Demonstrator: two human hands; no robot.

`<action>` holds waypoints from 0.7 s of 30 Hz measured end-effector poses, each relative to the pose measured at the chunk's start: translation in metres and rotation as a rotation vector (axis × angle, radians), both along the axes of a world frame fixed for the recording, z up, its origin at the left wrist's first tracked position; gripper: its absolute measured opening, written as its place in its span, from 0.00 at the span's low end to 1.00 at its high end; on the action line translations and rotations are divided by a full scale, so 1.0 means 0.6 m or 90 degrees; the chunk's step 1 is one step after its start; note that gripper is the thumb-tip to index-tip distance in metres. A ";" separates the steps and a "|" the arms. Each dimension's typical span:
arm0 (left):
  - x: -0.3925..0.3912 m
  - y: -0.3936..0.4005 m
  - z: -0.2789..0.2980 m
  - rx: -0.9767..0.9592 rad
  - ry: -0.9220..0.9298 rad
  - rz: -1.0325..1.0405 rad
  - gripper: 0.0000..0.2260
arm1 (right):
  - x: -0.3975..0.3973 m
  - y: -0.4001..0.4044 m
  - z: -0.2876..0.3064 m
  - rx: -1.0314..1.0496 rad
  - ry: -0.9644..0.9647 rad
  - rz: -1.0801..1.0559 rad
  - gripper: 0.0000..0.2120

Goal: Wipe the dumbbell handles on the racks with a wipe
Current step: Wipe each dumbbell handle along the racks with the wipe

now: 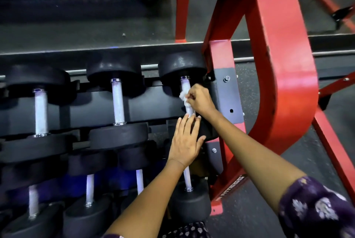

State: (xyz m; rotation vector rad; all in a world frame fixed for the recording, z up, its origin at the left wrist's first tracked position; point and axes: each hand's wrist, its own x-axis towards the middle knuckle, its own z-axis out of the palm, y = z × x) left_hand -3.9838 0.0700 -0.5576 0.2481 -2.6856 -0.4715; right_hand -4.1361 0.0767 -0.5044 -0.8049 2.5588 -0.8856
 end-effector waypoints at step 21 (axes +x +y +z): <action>-0.001 0.002 0.000 0.013 -0.001 0.031 0.26 | -0.037 -0.028 0.015 -0.033 -0.070 -0.111 0.06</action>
